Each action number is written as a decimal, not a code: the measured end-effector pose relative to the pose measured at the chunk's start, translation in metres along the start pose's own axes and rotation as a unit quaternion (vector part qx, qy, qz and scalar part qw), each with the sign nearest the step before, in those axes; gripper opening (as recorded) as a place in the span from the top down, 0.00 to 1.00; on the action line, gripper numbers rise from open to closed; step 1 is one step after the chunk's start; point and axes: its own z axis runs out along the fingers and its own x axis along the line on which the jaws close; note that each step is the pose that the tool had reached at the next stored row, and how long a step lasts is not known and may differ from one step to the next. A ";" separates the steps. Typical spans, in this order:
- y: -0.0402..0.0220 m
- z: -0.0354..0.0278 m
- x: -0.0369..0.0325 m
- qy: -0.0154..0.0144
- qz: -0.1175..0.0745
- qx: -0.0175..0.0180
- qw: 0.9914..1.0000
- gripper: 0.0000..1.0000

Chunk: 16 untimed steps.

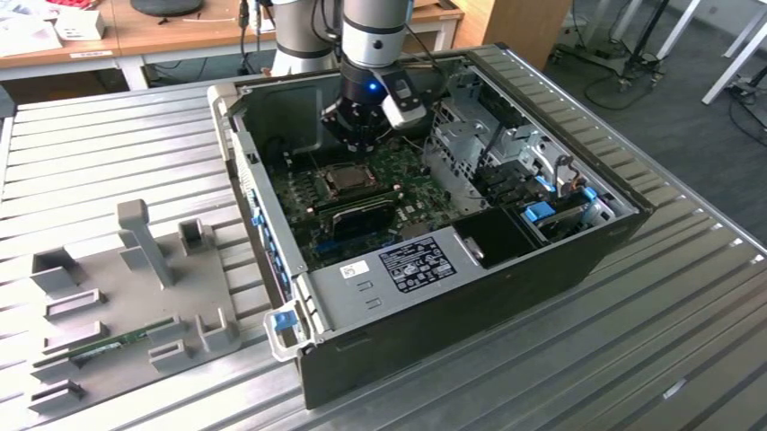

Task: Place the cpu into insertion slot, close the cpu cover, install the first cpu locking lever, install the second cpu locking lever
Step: 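Close the cpu cover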

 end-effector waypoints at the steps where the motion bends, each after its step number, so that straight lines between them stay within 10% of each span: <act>1: 0.0000 0.0000 0.0000 0.000 -0.006 0.000 1.000 0.90; 16: 0.0000 0.0000 0.0000 0.000 -0.018 0.000 1.000 0.90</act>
